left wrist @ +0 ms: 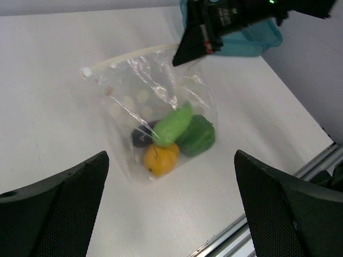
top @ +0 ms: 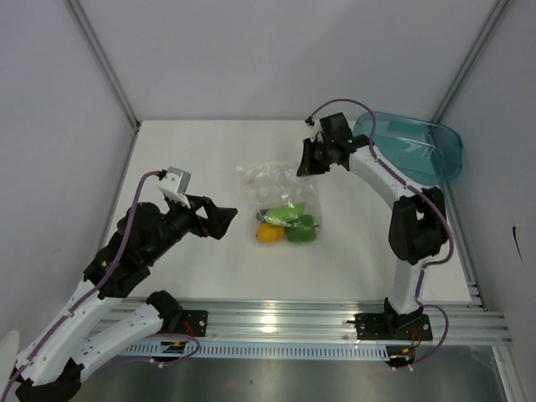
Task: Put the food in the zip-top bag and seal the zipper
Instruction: Place the zipper food storage bag at the center of the board, then reset both arms
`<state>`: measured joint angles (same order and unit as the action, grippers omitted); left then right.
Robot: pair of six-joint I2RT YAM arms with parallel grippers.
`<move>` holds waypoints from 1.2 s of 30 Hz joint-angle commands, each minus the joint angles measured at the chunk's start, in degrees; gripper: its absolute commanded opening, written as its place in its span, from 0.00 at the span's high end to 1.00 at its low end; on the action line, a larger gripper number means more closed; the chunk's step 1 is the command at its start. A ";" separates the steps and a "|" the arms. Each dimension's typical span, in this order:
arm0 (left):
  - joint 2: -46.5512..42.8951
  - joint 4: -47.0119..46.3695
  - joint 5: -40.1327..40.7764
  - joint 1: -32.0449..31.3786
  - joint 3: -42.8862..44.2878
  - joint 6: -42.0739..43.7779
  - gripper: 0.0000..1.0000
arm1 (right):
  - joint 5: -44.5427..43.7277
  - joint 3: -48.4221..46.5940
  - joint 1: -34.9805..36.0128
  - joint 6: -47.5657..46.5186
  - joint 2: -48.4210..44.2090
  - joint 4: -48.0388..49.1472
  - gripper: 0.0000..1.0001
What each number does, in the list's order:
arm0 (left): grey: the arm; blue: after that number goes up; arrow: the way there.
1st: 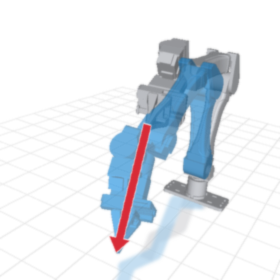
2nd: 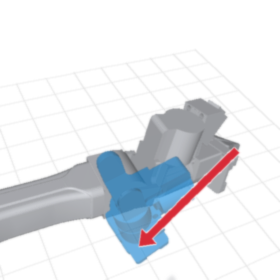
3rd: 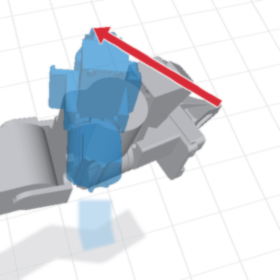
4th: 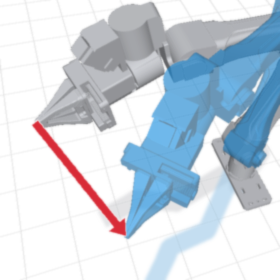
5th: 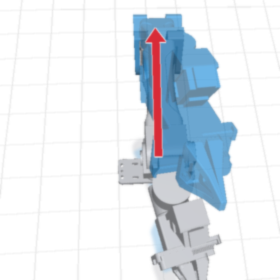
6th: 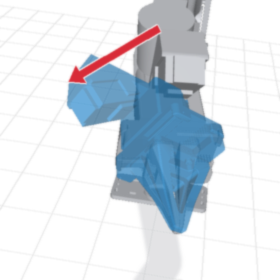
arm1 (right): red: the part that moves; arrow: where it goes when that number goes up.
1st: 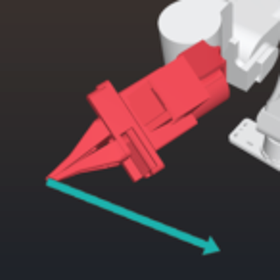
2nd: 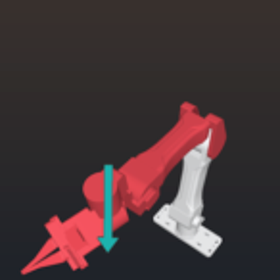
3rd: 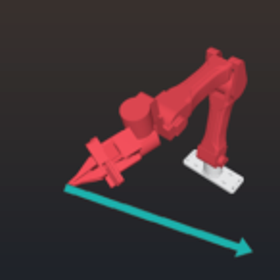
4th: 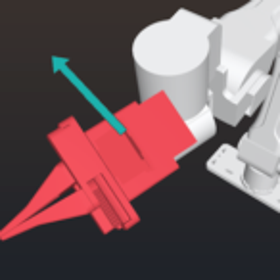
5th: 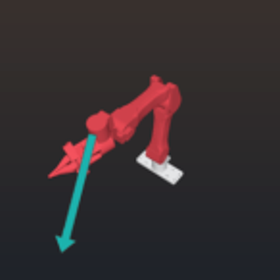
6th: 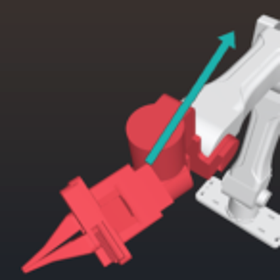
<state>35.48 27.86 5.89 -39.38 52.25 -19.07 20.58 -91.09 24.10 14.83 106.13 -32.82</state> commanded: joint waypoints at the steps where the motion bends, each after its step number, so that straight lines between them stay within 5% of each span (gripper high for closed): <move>1: 0.29 -1.22 -7.88 0.35 -1.26 -1.40 0.00 | -1.77 -9.88 -1.42 -1.91 8.97 -2.24 0.98; 4: 0.99 -1.49 -12.29 0.26 -2.06 -3.25 0.01 | -2.55 -17.44 -1.95 -3.22 14.96 -4.88 0.58; 7: 1.60 -0.97 -13.27 0.35 -1.89 -4.04 0.00 | -1.95 -20.44 -1.86 -4.45 16.57 -5.41 0.30; 11: 1.61 -0.70 -12.84 0.26 -2.23 -3.69 0.01 | -3.95 -18.43 -1.60 -4.81 12.64 -4.28 0.08; 27: 4.86 -3.51 -14.06 0.35 -3.64 -4.83 0.01 | -29.53 6.24 2.88 -1.22 -16.47 -8.13 0.01; 36: 6.61 -7.81 -17.40 0.26 -7.24 -10.54 0.00 | -26.74 29.02 3.85 5.38 -33.52 -4.72 0.01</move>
<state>41.56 23.97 -9.23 -39.33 46.35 -25.85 -6.74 -66.54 27.33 16.38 78.61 -38.96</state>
